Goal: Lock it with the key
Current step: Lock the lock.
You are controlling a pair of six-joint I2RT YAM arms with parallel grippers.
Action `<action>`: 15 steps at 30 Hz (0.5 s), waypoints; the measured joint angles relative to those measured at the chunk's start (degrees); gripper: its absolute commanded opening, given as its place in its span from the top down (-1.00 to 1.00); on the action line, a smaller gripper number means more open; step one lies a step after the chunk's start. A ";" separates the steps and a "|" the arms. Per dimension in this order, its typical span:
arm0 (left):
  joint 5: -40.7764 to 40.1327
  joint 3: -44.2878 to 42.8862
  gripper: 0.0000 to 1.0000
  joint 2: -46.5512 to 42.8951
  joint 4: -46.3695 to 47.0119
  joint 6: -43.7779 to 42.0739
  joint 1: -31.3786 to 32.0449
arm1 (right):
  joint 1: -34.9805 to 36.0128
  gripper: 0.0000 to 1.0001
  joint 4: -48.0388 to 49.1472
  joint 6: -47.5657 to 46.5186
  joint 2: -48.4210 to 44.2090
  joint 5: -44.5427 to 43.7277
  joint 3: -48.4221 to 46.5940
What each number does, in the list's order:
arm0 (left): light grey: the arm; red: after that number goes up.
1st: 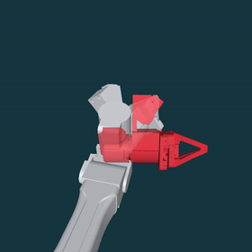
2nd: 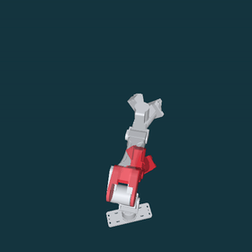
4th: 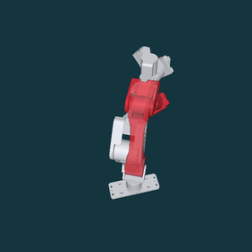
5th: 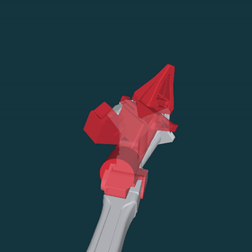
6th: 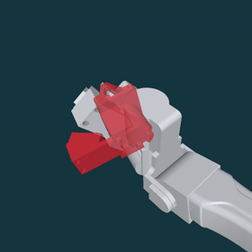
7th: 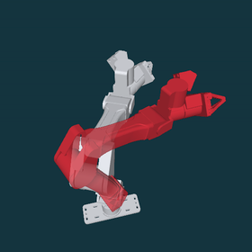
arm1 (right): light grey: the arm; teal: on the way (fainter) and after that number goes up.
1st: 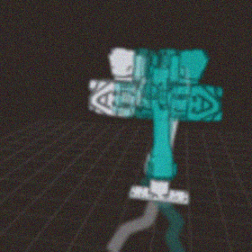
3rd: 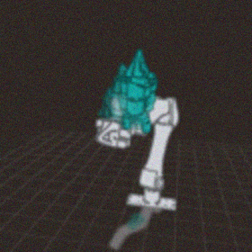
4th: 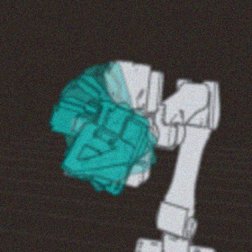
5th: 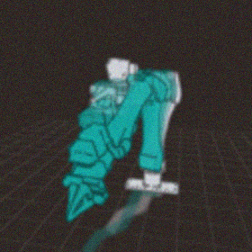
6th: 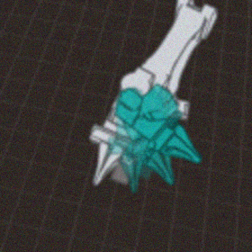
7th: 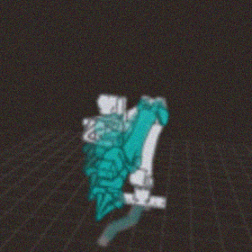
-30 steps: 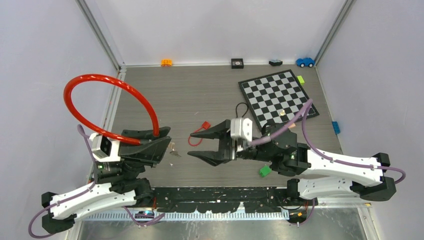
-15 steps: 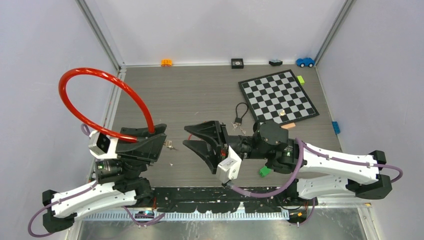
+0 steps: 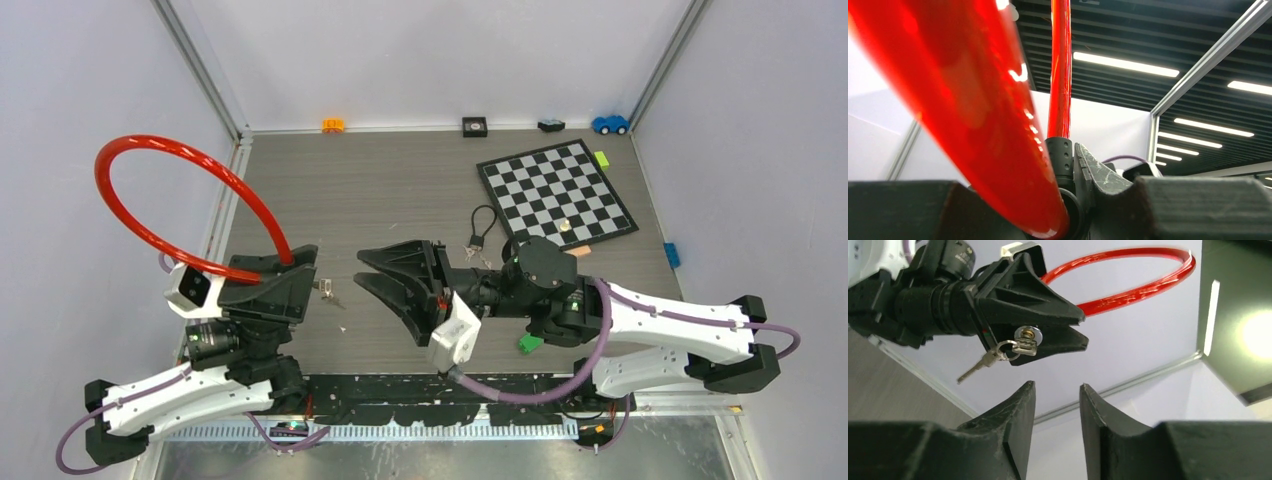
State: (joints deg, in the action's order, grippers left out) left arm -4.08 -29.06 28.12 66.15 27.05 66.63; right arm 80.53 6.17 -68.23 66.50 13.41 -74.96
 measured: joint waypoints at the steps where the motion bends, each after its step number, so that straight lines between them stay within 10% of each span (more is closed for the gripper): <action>1: 0.02 0.00 1.00 -0.17 -0.02 0.00 0.00 | 0.00 0.35 1.33 2.84 0.00 -0.83 0.42; 15: 0.61 -1.07 1.00 -4.90 -3.69 -1.27 0.00 | 0.35 0.21 10.80 84.98 -1.55 -22.29 0.74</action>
State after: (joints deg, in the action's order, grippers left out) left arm -3.46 -30.13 23.22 62.46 25.78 66.63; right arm 80.88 16.97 16.75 64.95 -8.88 -74.22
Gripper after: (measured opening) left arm 0.308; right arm 0.388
